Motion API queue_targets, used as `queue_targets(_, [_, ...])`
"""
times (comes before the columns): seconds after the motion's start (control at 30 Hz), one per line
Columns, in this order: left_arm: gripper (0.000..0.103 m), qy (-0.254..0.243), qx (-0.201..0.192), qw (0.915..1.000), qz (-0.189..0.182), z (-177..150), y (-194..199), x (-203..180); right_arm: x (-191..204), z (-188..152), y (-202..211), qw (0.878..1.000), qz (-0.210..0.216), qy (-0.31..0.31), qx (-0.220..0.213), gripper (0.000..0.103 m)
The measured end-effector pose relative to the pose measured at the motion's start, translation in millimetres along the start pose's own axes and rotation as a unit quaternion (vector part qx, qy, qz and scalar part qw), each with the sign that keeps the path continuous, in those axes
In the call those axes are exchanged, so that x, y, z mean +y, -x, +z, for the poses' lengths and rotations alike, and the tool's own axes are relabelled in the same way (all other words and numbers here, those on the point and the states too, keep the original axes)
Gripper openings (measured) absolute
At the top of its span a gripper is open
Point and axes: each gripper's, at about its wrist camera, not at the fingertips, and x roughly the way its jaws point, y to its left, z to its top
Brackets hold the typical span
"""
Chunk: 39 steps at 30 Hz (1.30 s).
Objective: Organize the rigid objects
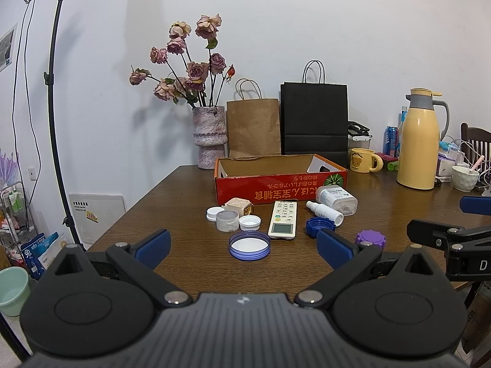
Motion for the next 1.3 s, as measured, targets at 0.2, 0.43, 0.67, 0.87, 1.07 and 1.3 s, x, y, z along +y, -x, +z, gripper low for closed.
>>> queue_targets(0.2, [0.103,0.0,0.0,1.0,0.0,-0.5,0.1,-0.3,0.0,0.0,0.0,1.0,0.0,0.0,0.0,0.103])
queue_targets(0.43, [0.103,0.001,0.0,1.0,0.0,-0.6,0.1,-0.2,0.2,-0.2,-0.2,1.0,0.0,0.0,0.0,0.103])
queue_targets(0.67, [0.103,0.0,0.0,1.0,0.0,-1.0,0.0,-1.1,0.4,-0.1,-0.1,1.0,0.0,0.0,0.0,0.103])
queue_targets(0.87, [0.103,0.0,0.0,1.0,0.0,-0.9,-0.1,-1.2,0.4,0.1,-0.1,1.0,0.0,0.001,0.0,0.103])
queue_targets(1.07, [0.103,0.002,0.002,1.0,0.0,-3.6,-0.8,-4.8,0.2,-0.4,-0.7,1.0,-0.001,0.0,0.001,0.103])
queue_targets(1.3, [0.103,0.005,0.012,0.9999,-0.003,-6.7,-10.8,-4.7,-2.1,-1.5,-6.0,1.0,-0.004,0.001,0.003,0.103])
